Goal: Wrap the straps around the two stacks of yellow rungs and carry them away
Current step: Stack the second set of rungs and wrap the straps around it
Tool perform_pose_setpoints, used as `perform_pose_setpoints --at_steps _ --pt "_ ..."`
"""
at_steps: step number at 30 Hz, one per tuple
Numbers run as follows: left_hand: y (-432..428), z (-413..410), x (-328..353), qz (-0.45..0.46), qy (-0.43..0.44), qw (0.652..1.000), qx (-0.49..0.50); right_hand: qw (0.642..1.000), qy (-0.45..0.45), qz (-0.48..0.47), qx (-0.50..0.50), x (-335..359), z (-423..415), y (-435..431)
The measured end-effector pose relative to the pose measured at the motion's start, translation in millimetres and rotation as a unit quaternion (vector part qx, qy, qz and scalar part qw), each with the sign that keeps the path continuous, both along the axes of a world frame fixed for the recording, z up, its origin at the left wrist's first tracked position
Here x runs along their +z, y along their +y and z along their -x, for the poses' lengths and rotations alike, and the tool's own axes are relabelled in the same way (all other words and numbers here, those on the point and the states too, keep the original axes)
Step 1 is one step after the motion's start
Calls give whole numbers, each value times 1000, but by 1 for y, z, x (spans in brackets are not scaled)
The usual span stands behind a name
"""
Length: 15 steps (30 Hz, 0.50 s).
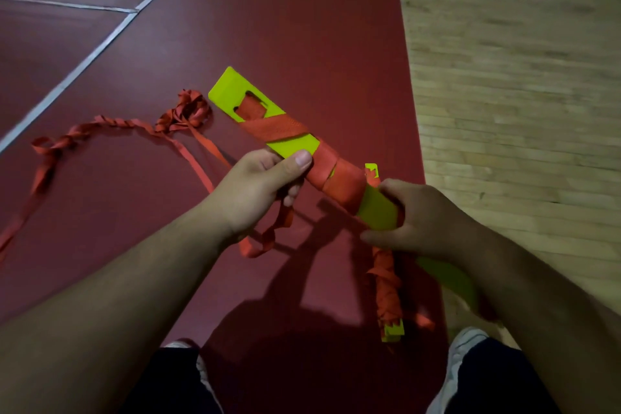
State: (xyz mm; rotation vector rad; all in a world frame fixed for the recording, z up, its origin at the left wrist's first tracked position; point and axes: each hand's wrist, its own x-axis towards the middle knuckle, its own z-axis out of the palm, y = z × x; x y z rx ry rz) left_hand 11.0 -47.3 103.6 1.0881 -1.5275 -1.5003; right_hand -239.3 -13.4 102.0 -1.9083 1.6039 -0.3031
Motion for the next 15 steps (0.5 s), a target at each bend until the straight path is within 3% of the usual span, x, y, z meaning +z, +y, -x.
perform_pose_setpoints --at_steps 2,5,8,12,15 --pt "2 0 6 -1 39 999 -34 992 -80 -88 36 2 -2 2" --pt "3 3 15 30 61 996 -54 954 -225 -196 35 -1 -13 11" --pt "1 0 26 74 -5 996 -50 926 -300 -229 -9 -1 -18 13" --pt "-6 -7 18 127 -119 985 -14 988 -130 -74 -46 -4 -15 5" --pt "-7 -7 4 118 -176 977 -2 994 -66 10 -88 -8 -14 5"
